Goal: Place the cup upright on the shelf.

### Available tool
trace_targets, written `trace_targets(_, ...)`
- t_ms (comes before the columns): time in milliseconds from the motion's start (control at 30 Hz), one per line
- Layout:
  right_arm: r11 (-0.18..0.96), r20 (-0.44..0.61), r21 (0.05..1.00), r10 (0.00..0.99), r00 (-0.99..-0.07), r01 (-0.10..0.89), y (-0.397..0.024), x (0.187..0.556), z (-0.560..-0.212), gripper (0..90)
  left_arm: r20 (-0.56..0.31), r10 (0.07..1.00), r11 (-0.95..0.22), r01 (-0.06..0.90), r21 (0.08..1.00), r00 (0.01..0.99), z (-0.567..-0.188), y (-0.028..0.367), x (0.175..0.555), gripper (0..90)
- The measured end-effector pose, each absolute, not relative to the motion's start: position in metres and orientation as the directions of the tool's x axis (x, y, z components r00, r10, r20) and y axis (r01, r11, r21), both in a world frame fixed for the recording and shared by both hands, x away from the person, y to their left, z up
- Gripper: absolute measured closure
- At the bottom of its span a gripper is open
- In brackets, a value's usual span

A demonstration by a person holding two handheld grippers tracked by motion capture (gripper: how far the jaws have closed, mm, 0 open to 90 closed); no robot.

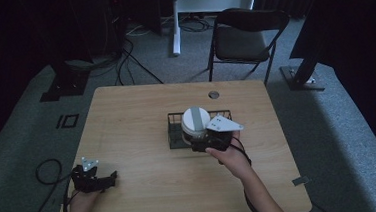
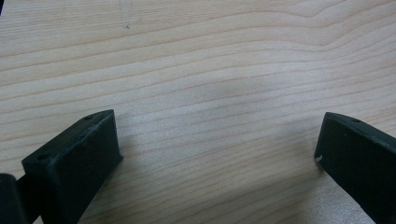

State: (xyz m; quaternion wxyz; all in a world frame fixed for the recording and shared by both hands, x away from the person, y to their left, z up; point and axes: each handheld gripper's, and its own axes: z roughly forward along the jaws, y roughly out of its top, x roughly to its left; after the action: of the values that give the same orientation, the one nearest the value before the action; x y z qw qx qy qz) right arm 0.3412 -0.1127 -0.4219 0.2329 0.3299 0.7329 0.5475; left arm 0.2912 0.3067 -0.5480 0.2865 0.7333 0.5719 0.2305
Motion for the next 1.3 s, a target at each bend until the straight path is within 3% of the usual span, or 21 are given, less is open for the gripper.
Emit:
trace_targets(267, 0.151, 0.024, 0.955, 0.819, -0.573, 0.255, -0.11, 0.363, -0.412, 18.2, 0.01, 0.971, -0.181, 0.707, 0.684, 0.239, -0.548, 0.307, 0.291, 0.1)
trace_targets(767, 0.125, 0.023, 0.931, 0.917, -0.397, 0.343, -0.101, 0.392, -0.43, 18.2, 0.01, 0.971, -0.181, 0.707, 0.684, 0.239, -0.548, 0.307, 0.291, 0.1)
trace_targets(1300, 0.124, 0.028, 0.896, 0.942, -0.333, 0.426, -0.091, 0.404, -0.452, 18.2, 0.01, 0.971, -0.181, 0.707, 0.684, 0.239, -0.548, 0.307, 0.291, 0.1)
